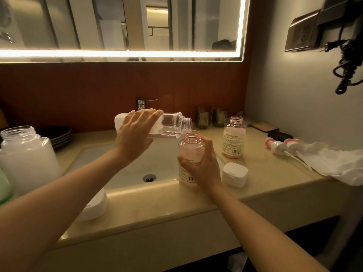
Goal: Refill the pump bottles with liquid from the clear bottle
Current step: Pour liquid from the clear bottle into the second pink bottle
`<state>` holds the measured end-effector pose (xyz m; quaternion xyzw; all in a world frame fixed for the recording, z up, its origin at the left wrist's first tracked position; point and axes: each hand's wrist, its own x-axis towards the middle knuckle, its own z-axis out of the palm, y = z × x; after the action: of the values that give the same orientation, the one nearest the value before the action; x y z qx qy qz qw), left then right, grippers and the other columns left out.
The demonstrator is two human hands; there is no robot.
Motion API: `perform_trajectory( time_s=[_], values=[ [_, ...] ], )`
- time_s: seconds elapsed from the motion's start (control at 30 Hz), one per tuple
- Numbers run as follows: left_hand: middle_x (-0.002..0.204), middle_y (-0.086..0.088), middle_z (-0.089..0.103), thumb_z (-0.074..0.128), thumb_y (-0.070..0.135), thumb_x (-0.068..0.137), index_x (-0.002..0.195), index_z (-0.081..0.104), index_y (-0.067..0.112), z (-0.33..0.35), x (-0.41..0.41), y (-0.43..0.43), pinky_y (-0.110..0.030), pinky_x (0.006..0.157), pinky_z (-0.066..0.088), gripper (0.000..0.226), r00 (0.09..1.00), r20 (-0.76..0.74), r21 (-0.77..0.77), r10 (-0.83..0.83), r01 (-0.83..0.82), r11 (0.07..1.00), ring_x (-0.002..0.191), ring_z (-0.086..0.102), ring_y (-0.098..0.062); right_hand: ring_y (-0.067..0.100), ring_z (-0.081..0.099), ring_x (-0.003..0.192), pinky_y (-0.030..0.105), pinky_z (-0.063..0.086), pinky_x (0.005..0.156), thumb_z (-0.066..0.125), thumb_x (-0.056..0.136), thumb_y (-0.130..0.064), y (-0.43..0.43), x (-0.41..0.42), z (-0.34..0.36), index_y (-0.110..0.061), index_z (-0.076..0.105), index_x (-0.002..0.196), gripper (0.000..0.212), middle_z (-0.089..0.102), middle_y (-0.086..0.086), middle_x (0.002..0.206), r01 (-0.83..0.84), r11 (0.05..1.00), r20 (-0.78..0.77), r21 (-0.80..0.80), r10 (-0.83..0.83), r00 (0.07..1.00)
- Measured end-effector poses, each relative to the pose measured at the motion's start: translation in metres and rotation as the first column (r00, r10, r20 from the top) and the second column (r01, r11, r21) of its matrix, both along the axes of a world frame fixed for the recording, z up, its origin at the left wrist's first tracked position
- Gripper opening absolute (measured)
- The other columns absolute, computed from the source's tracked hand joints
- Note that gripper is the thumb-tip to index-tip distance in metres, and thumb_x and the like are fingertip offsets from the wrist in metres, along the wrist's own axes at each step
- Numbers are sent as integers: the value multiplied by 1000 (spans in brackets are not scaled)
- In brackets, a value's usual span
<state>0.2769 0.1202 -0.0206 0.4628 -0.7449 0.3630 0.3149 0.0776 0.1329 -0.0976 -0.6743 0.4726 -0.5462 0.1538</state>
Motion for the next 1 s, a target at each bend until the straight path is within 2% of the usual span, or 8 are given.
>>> perform_trajectory(
  time_s=[0.1,0.53,1.0],
  values=[
    [119,-11,59,78,2,61,126,39,17,1,0,0,-53,95,42,77,1000,10,-2,4,-4,1000,105,57,-33,22,47,115,41,50,84,74,70,-42,0,0,0,-27,28,128,75,46,3,131,3,1000,-15,-2,-3,1000],
    [119,-13,58,78,-3,59,125,41,14,3,-1,1,-54,96,39,77,999,43,-35,-9,10,999,107,56,-34,24,46,117,42,50,85,75,71,-40,2,0,0,-22,30,130,76,45,5,132,-9,1000,-7,5,9,1000],
    [120,-12,57,76,-4,60,126,41,14,4,0,0,-54,97,39,78,998,57,-49,15,-12,999,108,55,-33,24,47,116,36,48,81,75,71,-40,3,0,1,-20,31,130,76,46,6,131,-3,1000,-1,-3,3,1000]
  ],
)
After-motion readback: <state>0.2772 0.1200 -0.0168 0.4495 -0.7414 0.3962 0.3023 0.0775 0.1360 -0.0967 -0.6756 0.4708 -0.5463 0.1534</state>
